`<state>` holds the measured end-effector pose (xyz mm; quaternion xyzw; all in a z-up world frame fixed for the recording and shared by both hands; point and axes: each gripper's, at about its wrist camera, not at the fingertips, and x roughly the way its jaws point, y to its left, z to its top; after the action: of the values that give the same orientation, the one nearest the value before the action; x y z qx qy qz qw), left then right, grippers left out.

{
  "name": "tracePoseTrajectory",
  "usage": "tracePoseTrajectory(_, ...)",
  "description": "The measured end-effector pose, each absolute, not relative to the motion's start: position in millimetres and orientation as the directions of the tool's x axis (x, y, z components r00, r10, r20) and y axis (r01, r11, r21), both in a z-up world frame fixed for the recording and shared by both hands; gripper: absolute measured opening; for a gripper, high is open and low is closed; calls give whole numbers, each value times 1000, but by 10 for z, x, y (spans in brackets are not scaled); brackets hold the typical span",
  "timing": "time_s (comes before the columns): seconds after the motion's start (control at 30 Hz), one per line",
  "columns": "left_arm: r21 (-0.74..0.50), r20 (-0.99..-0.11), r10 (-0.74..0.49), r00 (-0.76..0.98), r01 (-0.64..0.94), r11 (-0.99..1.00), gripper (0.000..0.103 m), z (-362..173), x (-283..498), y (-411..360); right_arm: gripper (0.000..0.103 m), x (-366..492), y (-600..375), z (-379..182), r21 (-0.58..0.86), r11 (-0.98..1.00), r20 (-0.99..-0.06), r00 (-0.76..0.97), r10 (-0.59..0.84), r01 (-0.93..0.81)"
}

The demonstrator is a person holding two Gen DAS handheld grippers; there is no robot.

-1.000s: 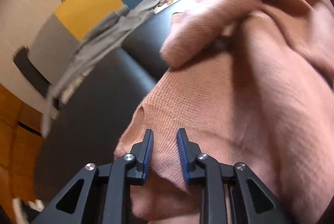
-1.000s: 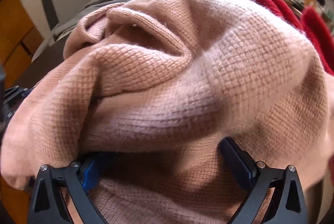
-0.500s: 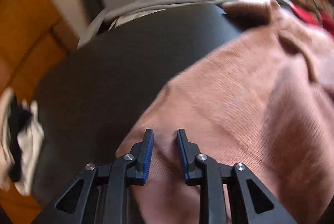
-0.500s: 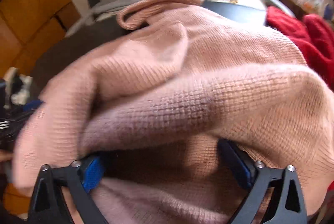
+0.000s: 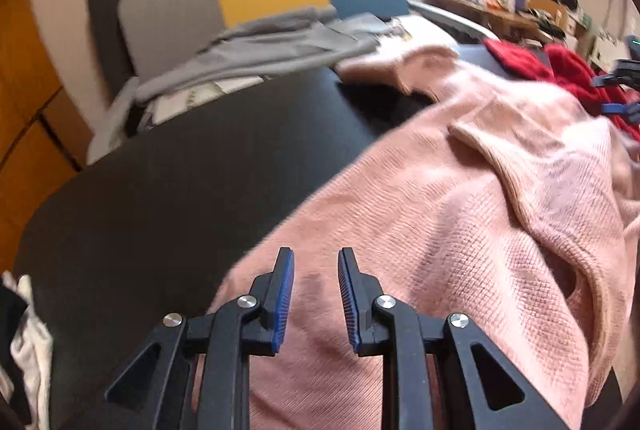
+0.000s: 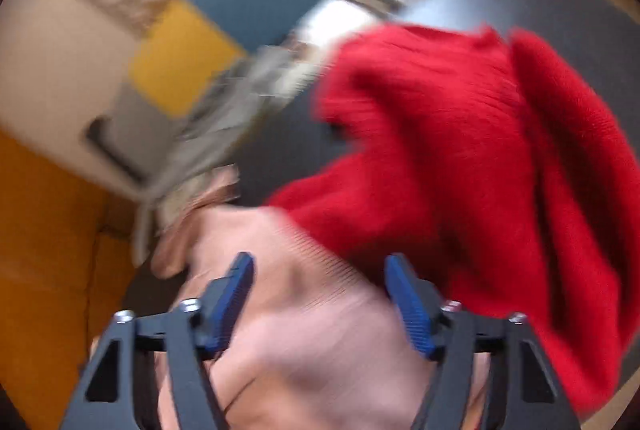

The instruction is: Fold clothes

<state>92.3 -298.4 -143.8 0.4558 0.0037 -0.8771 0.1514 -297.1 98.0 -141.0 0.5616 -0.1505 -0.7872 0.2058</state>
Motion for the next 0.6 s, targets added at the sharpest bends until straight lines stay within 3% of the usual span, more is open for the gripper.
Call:
tracePoseTrajectory(0.07,145,-819,-273,-505,277,-950,23,-1585,904,-3037,63,-3133,970,-1674,359,-927,-893,-248,-375,111)
tracePoseTrajectory(0.2,101,-841,-261,-474,337,-936,26,-1759,961,-3189,61,-3361,1114,-1720,204,-971,-925,-298,-234,126)
tracePoseTrajectory(0.23,70,-841,-250,-480,362,-930,27,-1763,998,-3231,62,-3414,1166,-1710,154,-981,-933,-309,-184,120)
tracePoseTrajectory(0.3,47,-837,-249,-486,390,-920,28,-1775,1035,-3253,76,-3538,1314,-1695,62,-994,-941,-327,-88,86)
tracePoseTrajectory(0.4,104,-832,-293,-471,385,-917,28,-1777,1029,-3168,80,-3690,1563,-1620,-21,-1000,-936,-352,19,2)
tracePoseTrajectory(0.53,113,-850,-279,-447,362,-925,26,-1716,946,-3210,78,-3474,1645,-1044,-30,-999,-876,-482,20,14)
tracePoseTrajectory(0.6,111,-854,-270,-444,351,-930,26,-1678,916,-3256,78,-3103,1536,-737,18,-995,-842,-535,-68,98)
